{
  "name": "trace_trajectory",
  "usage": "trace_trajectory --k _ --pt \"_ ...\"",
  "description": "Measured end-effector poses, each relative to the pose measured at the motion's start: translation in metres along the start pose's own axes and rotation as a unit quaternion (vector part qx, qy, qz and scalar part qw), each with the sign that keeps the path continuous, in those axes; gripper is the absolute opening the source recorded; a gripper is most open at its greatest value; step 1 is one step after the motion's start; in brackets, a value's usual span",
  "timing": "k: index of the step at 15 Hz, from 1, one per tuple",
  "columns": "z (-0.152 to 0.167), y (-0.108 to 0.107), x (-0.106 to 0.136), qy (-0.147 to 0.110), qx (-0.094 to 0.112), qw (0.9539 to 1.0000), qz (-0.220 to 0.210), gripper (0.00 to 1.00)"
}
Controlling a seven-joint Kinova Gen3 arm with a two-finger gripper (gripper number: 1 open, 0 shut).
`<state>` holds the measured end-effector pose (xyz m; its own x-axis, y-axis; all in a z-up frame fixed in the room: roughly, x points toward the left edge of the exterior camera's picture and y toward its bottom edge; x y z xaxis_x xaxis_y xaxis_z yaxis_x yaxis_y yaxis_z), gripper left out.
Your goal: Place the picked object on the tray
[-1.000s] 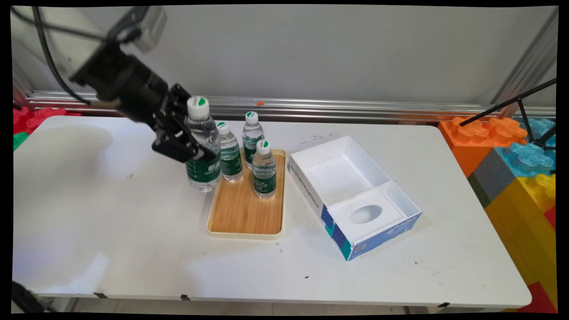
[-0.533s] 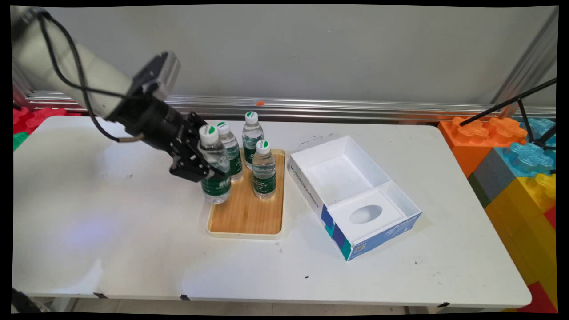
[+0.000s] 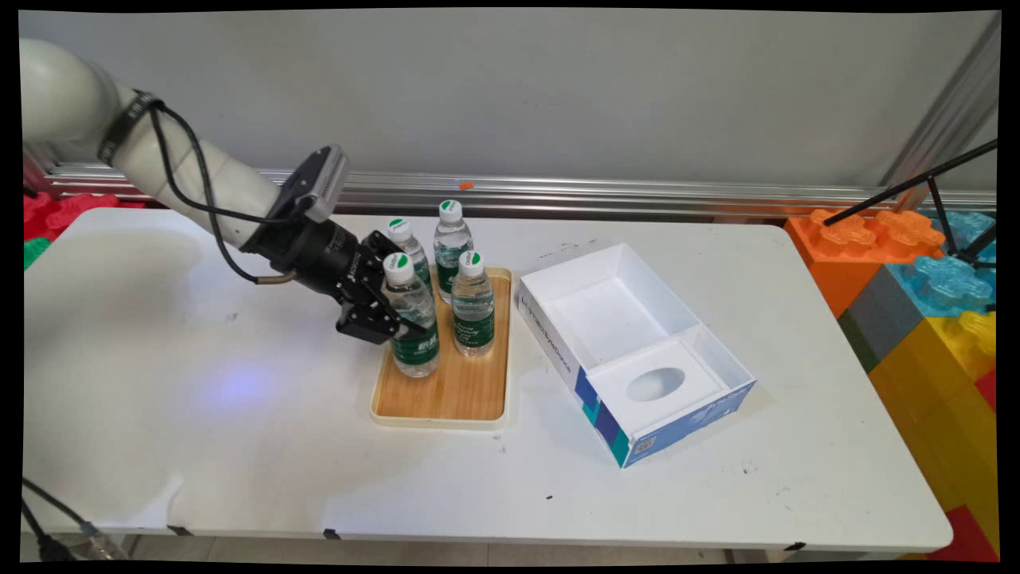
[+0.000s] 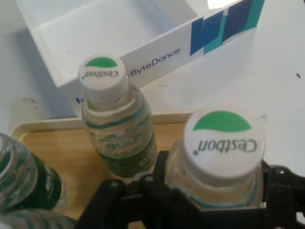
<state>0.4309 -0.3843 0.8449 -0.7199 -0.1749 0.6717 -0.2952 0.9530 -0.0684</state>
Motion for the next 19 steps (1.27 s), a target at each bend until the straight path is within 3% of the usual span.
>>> trace_trajectory --k 7,15,16,19 --pt "0.020 -0.012 -0.025 0.011 -0.024 0.9995 0.016 0.00" --pt "0.032 -0.019 -0.039 0.009 -0.035 0.9990 0.027 0.00" --pt "0.034 -0.020 -0.039 0.009 -0.036 0.9989 0.028 1.00" --pt "0.038 -0.021 -0.040 0.011 -0.042 0.9986 0.031 1.00"
